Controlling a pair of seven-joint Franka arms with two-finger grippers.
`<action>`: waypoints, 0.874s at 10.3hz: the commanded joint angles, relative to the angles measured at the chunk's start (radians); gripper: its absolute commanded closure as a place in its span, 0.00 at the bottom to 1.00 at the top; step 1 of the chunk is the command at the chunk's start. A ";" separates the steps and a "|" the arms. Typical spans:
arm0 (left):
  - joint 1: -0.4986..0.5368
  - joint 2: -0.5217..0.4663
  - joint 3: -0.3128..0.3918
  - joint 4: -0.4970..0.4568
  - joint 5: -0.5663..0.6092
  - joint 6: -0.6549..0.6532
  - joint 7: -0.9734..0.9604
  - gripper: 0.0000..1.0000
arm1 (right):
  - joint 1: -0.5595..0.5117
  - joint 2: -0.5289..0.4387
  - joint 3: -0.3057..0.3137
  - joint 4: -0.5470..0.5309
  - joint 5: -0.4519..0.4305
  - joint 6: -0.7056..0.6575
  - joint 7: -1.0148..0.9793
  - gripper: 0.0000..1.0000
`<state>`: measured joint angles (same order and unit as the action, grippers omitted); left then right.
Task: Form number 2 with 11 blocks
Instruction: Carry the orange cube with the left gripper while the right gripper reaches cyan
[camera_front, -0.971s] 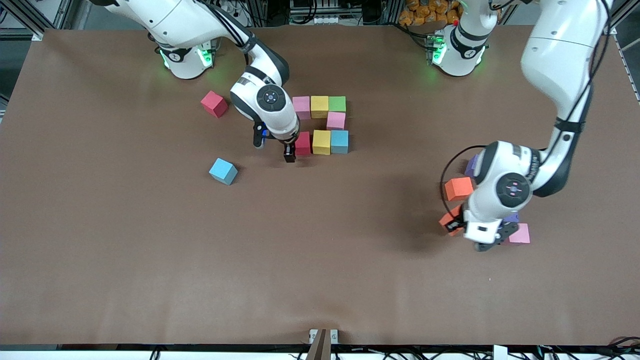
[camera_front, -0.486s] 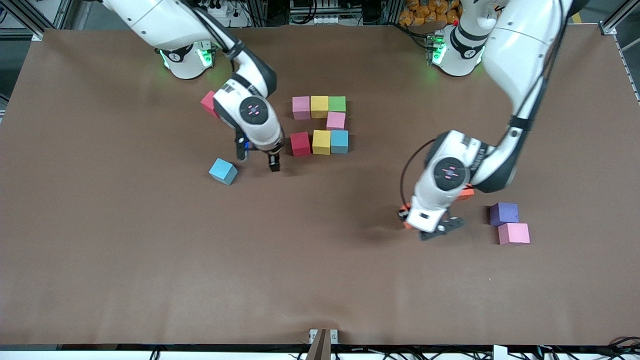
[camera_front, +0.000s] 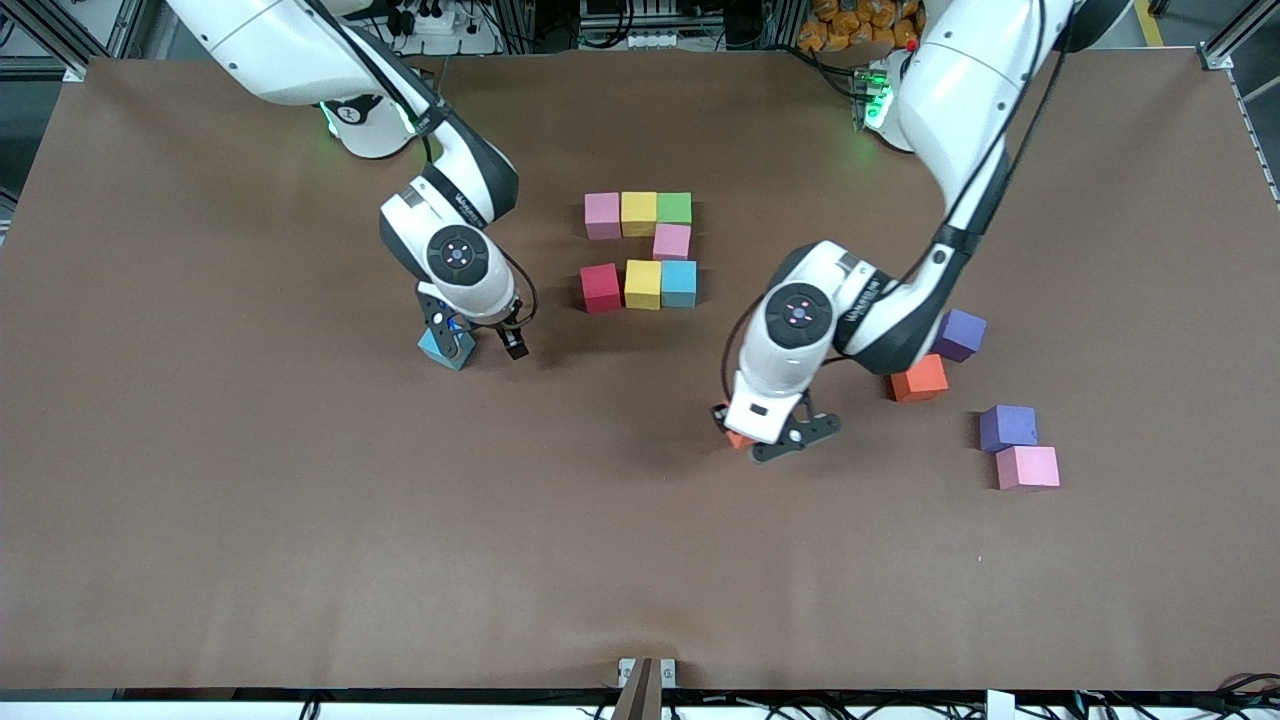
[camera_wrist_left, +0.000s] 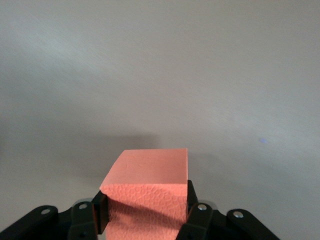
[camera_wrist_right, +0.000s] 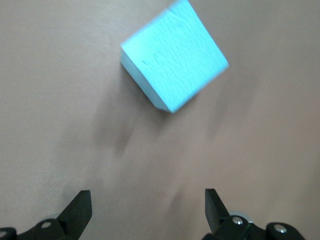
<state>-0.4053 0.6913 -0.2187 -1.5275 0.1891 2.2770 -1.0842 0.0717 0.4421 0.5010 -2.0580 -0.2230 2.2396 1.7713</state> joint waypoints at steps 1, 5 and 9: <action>-0.096 0.065 0.010 0.096 -0.031 -0.008 -0.084 0.72 | -0.038 -0.034 0.017 -0.001 -0.006 -0.058 -0.180 0.00; -0.179 0.122 0.010 0.199 -0.101 -0.008 -0.281 0.72 | -0.105 -0.060 0.025 0.001 0.026 -0.113 -0.478 0.00; -0.231 0.140 0.022 0.234 -0.152 -0.010 -0.237 0.71 | -0.148 -0.056 0.025 0.056 0.102 -0.121 -0.660 0.00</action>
<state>-0.6029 0.8070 -0.2155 -1.3281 0.0587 2.2769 -1.3524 -0.0493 0.4009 0.5048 -2.0206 -0.1642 2.1424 1.1899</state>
